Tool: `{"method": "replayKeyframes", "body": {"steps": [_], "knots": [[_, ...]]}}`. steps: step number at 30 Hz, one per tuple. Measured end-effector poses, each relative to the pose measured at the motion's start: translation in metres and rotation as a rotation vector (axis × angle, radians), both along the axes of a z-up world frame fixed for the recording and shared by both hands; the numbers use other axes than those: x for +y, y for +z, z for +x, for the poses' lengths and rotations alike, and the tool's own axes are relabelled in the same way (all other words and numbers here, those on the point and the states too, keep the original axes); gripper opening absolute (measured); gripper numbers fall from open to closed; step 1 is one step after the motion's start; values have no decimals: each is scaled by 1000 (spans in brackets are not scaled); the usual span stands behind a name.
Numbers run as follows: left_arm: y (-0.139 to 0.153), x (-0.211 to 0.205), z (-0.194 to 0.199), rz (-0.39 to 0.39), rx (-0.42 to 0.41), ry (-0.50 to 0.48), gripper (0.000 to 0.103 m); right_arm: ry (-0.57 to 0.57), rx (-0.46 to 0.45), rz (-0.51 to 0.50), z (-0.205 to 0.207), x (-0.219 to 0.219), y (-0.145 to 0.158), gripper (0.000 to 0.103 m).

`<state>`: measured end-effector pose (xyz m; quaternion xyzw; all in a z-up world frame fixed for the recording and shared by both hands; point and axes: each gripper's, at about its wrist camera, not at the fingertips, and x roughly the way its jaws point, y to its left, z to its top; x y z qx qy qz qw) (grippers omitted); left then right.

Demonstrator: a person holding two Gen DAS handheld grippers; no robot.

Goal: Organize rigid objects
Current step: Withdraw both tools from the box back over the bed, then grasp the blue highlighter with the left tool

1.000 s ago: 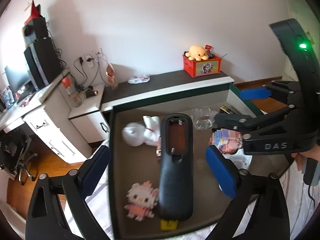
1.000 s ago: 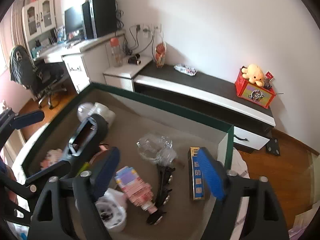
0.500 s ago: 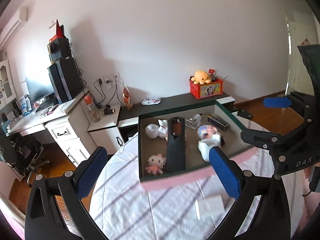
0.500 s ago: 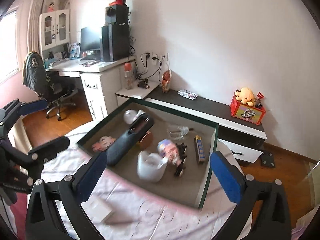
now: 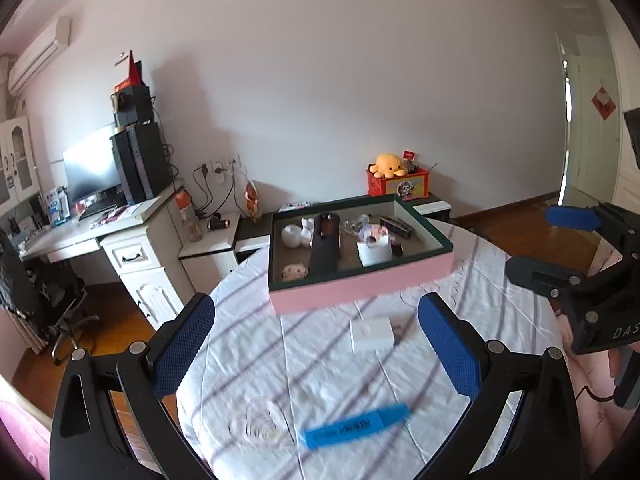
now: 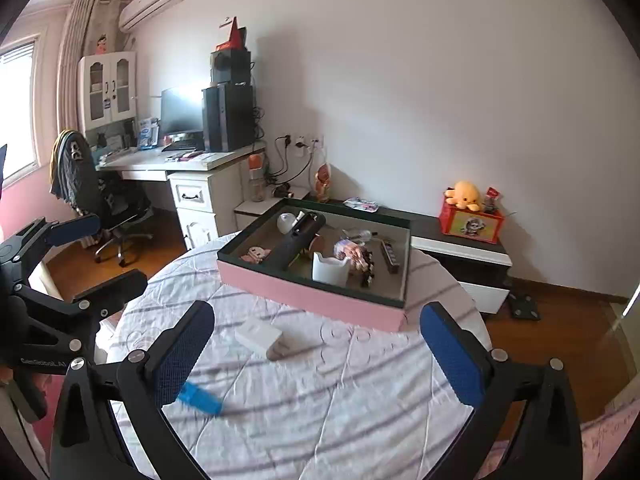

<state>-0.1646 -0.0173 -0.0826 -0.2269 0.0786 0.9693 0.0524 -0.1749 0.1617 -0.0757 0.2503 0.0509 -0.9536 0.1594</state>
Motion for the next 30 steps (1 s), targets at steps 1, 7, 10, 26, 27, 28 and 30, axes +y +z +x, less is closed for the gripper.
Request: {"method": "replayKeyframes", "body": {"steps": [1,7,10,26,27,28,30], "knots": [[-2,0,6,-2,-3,7,103,-8,1,-8,3,2,-2,103],[-8,-6,38,21,-7,27,103,-48,-13,-61,32,17,-15,103],[-7,-5,43,15,-7,16,103,-48,-24,-59,37,19,-19,103],[-37,-6,23,-5,-98,-27,103,-59,-102,-59,27,26,-48,103],[-42,-7,20,-8,-109,-44,103,-61,-115,-56,24,26,-52,103],[-49,-7,17,-14,-122,-60,103,-61,-126,-55,22,26,-55,103],[-63,-8,11,-37,-148,-76,103,-62,-150,-55,17,28,-65,103]]}}
